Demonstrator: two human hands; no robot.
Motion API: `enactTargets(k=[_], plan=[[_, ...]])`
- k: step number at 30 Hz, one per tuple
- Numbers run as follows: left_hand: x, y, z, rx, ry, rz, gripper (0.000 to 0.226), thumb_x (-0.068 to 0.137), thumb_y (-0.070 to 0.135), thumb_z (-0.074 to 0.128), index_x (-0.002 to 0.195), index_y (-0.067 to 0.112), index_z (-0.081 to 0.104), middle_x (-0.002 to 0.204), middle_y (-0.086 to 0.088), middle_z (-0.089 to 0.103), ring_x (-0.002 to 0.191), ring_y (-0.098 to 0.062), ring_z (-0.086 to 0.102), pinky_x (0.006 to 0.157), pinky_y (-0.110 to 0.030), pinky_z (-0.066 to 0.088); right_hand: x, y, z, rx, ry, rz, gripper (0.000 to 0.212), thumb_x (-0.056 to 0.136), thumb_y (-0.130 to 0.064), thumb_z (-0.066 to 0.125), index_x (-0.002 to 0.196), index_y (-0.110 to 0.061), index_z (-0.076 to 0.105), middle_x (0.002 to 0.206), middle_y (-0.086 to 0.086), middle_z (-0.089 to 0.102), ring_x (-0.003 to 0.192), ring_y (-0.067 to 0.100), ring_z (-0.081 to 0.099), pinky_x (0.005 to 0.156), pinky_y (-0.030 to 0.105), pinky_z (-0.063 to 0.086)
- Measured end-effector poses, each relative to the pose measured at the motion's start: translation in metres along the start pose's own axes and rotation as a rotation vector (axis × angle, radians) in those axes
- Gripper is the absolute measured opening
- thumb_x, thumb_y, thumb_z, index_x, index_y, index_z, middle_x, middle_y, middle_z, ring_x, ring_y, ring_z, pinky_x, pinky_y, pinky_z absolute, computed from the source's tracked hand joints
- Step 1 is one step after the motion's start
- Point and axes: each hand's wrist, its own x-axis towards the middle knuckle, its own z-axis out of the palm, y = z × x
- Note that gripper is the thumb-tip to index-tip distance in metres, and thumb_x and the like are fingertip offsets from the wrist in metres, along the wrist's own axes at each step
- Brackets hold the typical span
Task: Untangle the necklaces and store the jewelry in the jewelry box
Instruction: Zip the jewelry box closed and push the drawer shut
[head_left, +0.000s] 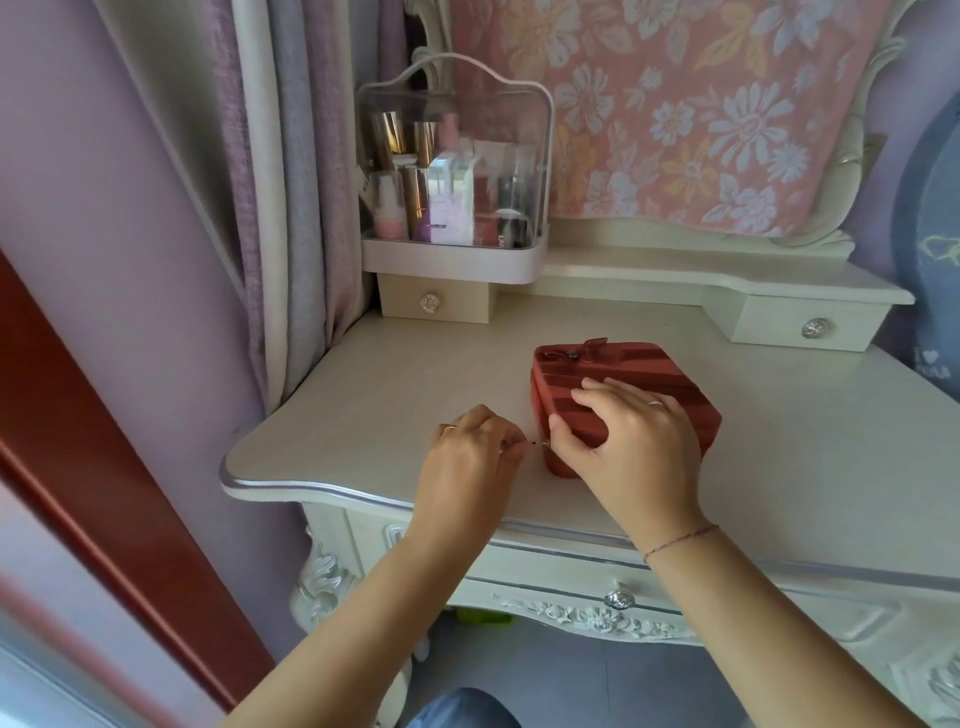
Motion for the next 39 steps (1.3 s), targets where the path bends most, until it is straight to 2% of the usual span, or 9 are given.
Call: enactTargets(k=[6, 10, 17, 26, 28, 30, 32, 35, 39], plan=[[0.033, -0.016, 0.004, 0.009, -0.042, -0.042, 0.011, 0.085, 0.021, 0.071, 0.081, 0.01, 0.073, 0.085, -0.004, 0.066, 0.07, -0.024, 0.061, 0.071, -0.031, 0.04, -0.004, -0.001, -0.004, -0.026, 0.041, -0.056, 0.031, 0.077, -0.039, 0.06, 0.082, -0.013, 0.076, 0.092, 0.002, 0.076, 0.089, 0.018, 0.072, 0.074, 0.031, 0.049], [0.063, -0.031, 0.006, -0.14, -0.136, -0.175, 0.012, 0.087, 0.018, 0.07, 0.088, 0.007, 0.074, 0.085, 0.0, 0.061, 0.076, -0.015, 0.055, 0.069, -0.024, 0.037, -0.009, 0.001, -0.008, 0.0, 0.034, -0.061, 0.03, 0.079, -0.038, 0.06, 0.084, -0.013, 0.076, 0.095, 0.001, 0.075, 0.092, 0.017, 0.071, 0.079, 0.031, 0.049], [0.096, -0.056, 0.011, -0.362, -0.279, -0.33, 0.013, 0.084, 0.02, 0.075, 0.09, 0.008, 0.075, 0.084, 0.0, 0.069, 0.071, -0.004, 0.056, 0.061, -0.004, 0.039, -0.017, 0.008, -0.014, 0.058, 0.06, -0.078, 0.03, 0.081, -0.037, 0.062, 0.089, -0.013, 0.077, 0.099, -0.001, 0.074, 0.097, 0.014, 0.069, 0.091, 0.026, 0.044], [0.102, -0.051, 0.029, -0.386, -0.255, -0.398, 0.017, 0.084, 0.024, 0.075, 0.093, 0.009, 0.076, 0.082, -0.001, 0.068, 0.061, 0.0, 0.052, 0.055, -0.006, 0.04, -0.018, 0.006, -0.013, 0.065, 0.085, -0.071, 0.031, 0.081, -0.037, 0.062, 0.09, -0.012, 0.077, 0.1, -0.001, 0.074, 0.098, 0.014, 0.069, 0.09, 0.032, 0.049], [0.098, -0.05, 0.023, -0.376, -0.258, -0.41, 0.02, 0.086, 0.024, 0.073, 0.099, 0.008, 0.074, 0.09, -0.003, 0.07, 0.069, -0.003, 0.056, 0.061, -0.008, 0.042, -0.02, 0.009, -0.012, 0.103, 0.065, -0.079, 0.033, 0.084, -0.038, 0.061, 0.096, -0.011, 0.076, 0.105, -0.001, 0.073, 0.103, 0.015, 0.067, 0.095, 0.034, 0.048], [0.088, -0.047, 0.014, -0.358, -0.26, -0.411, 0.032, 0.088, 0.028, 0.07, 0.114, 0.01, 0.068, 0.103, -0.004, 0.069, 0.087, -0.009, 0.06, 0.076, -0.013, 0.042, -0.025, 0.013, -0.013, 0.147, 0.018, -0.105, 0.038, 0.088, -0.038, 0.057, 0.107, -0.01, 0.073, 0.115, 0.001, 0.069, 0.112, 0.017, 0.062, 0.103, 0.038, 0.043], [0.068, -0.041, 0.003, -0.313, -0.26, -0.391, 0.04, 0.091, 0.032, 0.066, 0.126, 0.014, 0.061, 0.111, -0.002, 0.067, 0.1, -0.013, 0.06, 0.085, -0.018, 0.041, -0.037, 0.014, -0.017, 0.169, -0.011, -0.113, 0.042, 0.091, -0.036, 0.053, 0.118, -0.007, 0.067, 0.127, 0.002, 0.062, 0.121, 0.019, 0.056, 0.11, 0.041, 0.036], [0.025, -0.025, -0.008, -0.187, -0.21, -0.267, 0.036, 0.094, 0.029, 0.061, 0.127, 0.016, 0.062, 0.119, -0.001, 0.066, 0.109, -0.016, 0.06, 0.092, -0.024, 0.042, -0.067, 0.006, -0.023, 0.211, 0.029, -0.068, 0.042, 0.092, -0.028, 0.053, 0.126, -0.004, 0.06, 0.138, 0.009, 0.053, 0.132, 0.023, 0.046, 0.112, 0.039, 0.033], [-0.045, -0.003, -0.007, -0.114, 0.089, 0.052, 0.029, 0.095, 0.026, 0.052, 0.118, 0.015, 0.066, 0.116, -0.001, 0.066, 0.107, -0.019, 0.058, 0.092, -0.031, 0.044, -0.114, 0.001, -0.033, 0.284, 0.089, 0.009, 0.032, 0.089, -0.02, 0.055, 0.116, -0.008, 0.066, 0.129, 0.01, 0.055, 0.118, 0.02, 0.052, 0.101, 0.03, 0.04]])
